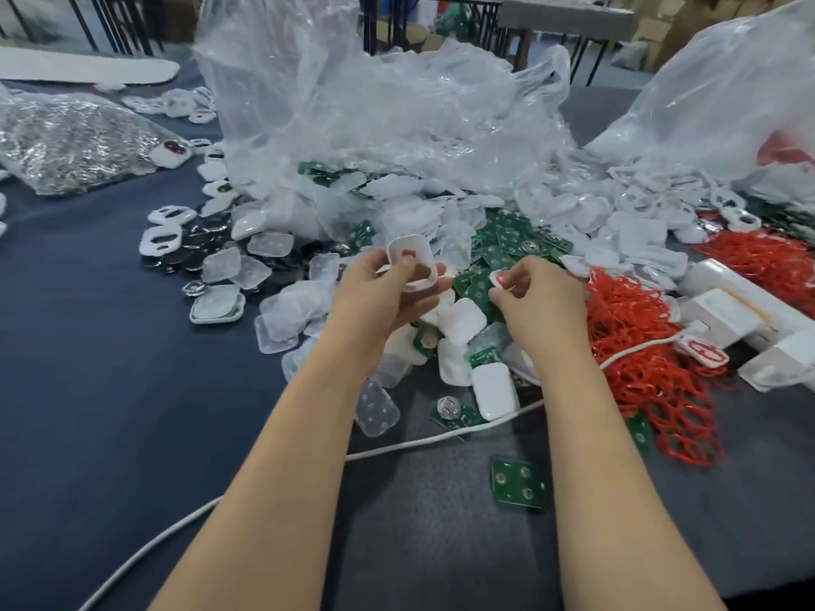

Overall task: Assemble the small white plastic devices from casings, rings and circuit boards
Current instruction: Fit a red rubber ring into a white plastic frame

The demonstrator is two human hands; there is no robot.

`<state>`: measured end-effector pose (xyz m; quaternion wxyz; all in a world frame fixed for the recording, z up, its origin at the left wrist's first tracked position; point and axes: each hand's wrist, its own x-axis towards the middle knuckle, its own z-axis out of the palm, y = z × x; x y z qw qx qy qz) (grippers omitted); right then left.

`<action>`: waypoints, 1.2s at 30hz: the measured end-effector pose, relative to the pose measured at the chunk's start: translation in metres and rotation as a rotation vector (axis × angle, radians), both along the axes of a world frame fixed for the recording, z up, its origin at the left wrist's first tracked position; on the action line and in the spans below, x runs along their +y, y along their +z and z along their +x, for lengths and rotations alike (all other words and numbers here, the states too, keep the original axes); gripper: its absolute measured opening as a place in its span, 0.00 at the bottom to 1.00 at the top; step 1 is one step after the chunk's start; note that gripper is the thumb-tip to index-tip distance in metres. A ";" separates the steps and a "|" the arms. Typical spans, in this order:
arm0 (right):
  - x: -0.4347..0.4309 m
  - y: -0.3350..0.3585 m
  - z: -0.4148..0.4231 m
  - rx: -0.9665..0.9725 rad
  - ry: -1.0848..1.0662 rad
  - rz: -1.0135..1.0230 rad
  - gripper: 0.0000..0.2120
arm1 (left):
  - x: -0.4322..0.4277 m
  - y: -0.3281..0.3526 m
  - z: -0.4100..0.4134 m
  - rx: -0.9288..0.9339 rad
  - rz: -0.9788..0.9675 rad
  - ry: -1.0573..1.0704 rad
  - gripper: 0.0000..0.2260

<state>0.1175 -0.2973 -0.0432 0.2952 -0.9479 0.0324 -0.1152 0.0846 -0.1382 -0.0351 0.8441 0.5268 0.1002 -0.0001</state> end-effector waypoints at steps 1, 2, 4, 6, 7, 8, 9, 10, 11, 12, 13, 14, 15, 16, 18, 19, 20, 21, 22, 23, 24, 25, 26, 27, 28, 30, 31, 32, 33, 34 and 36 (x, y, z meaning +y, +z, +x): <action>0.002 0.000 0.001 0.007 0.018 0.005 0.05 | 0.003 -0.001 -0.001 -0.006 0.001 0.001 0.04; 0.005 0.000 0.002 0.013 0.031 0.003 0.05 | 0.006 -0.001 -0.001 -0.013 0.007 0.002 0.04; 0.010 0.001 0.005 0.023 0.043 -0.015 0.04 | 0.012 -0.004 -0.003 -0.025 0.041 0.002 0.06; 0.015 0.002 0.009 0.020 0.049 -0.048 0.05 | 0.016 -0.006 -0.005 -0.034 0.076 0.004 0.08; 0.017 0.003 0.010 0.016 0.053 -0.066 0.06 | 0.018 -0.008 -0.006 -0.036 0.084 0.004 0.09; 0.020 0.003 0.011 0.011 0.058 -0.077 0.07 | 0.019 -0.009 -0.006 -0.036 0.086 0.002 0.09; 0.023 0.003 0.011 0.004 0.060 -0.078 0.07 | 0.020 -0.009 -0.007 -0.032 0.079 0.000 0.09; 0.025 0.003 0.012 -0.003 0.058 -0.072 0.07 | 0.021 -0.009 -0.007 -0.023 0.061 -0.002 0.08; 0.027 0.002 0.012 -0.008 0.054 -0.069 0.07 | 0.021 -0.009 -0.006 -0.011 0.028 -0.001 0.07; 0.029 0.000 0.013 -0.008 0.053 -0.067 0.08 | 0.022 -0.008 -0.005 0.003 -0.019 0.003 0.06; 0.031 -0.001 0.013 -0.009 0.058 -0.066 0.08 | 0.023 -0.007 -0.005 0.017 -0.072 0.009 0.07; 0.032 -0.003 0.013 -0.015 0.064 -0.067 0.08 | 0.025 -0.007 -0.004 0.027 -0.117 0.012 0.07; 0.033 -0.004 0.013 -0.027 0.067 -0.066 0.07 | 0.026 -0.007 -0.003 0.030 -0.144 0.010 0.08; 0.034 -0.005 0.012 -0.042 0.067 -0.062 0.07 | 0.027 -0.007 -0.002 0.027 -0.156 0.004 0.08; 0.033 -0.006 0.012 -0.079 0.073 -0.041 0.07 | 0.028 -0.007 -0.002 0.020 -0.159 -0.005 0.07; 0.034 -0.005 0.011 -0.103 0.081 -0.023 0.07 | 0.029 -0.007 -0.002 0.021 -0.155 0.000 0.07; 0.034 -0.003 0.010 -0.135 0.090 0.016 0.07 | 0.029 -0.006 -0.001 0.025 -0.144 0.013 0.06; 0.036 0.000 0.007 -0.183 0.100 0.090 0.06 | 0.029 -0.006 -0.001 0.026 -0.122 0.035 0.06; 0.039 0.005 0.003 -0.238 0.115 0.211 0.05 | 0.028 -0.005 -0.001 0.022 -0.089 0.062 0.06; 0.044 0.010 0.000 -0.272 0.143 0.374 0.03 | 0.027 -0.005 0.000 0.009 -0.050 0.089 0.06; 0.050 0.014 -0.004 -0.269 0.186 0.561 0.04 | 0.026 -0.005 0.000 -0.011 -0.009 0.115 0.06; 0.056 0.016 -0.006 -0.227 0.248 0.752 0.05 | 0.025 -0.004 0.000 -0.033 0.028 0.137 0.06; 0.062 0.016 -0.008 -0.161 0.315 0.909 0.07 | 0.023 -0.004 -0.001 -0.050 0.058 0.153 0.06; 0.067 0.016 -0.008 -0.092 0.374 1.017 0.09 | 0.022 -0.004 -0.001 -0.064 0.081 0.164 0.06; 0.070 0.015 -0.008 -0.029 0.420 1.088 0.10 | 0.020 -0.004 -0.001 -0.072 0.094 0.168 0.06; 0.073 0.013 -0.009 0.060 0.482 1.167 0.11 | 0.019 -0.005 0.000 -0.087 0.092 0.159 0.06; 0.073 0.013 -0.009 0.081 0.495 1.184 0.11 | 0.019 -0.005 0.000 -0.096 0.077 0.149 0.07; 0.073 0.012 -0.009 0.085 0.498 1.183 0.11 | 0.019 -0.006 0.001 -0.106 0.055 0.137 0.07; 0.073 0.011 -0.009 0.078 0.492 1.166 0.10 | 0.019 -0.006 0.001 -0.115 0.035 0.124 0.08; 0.073 0.010 -0.010 0.063 0.479 1.137 0.09 | 0.019 -0.006 0.002 -0.121 0.020 0.110 0.08; 0.075 0.008 -0.010 0.025 0.441 1.066 0.07 | 0.019 -0.007 0.002 -0.132 -0.009 0.090 0.10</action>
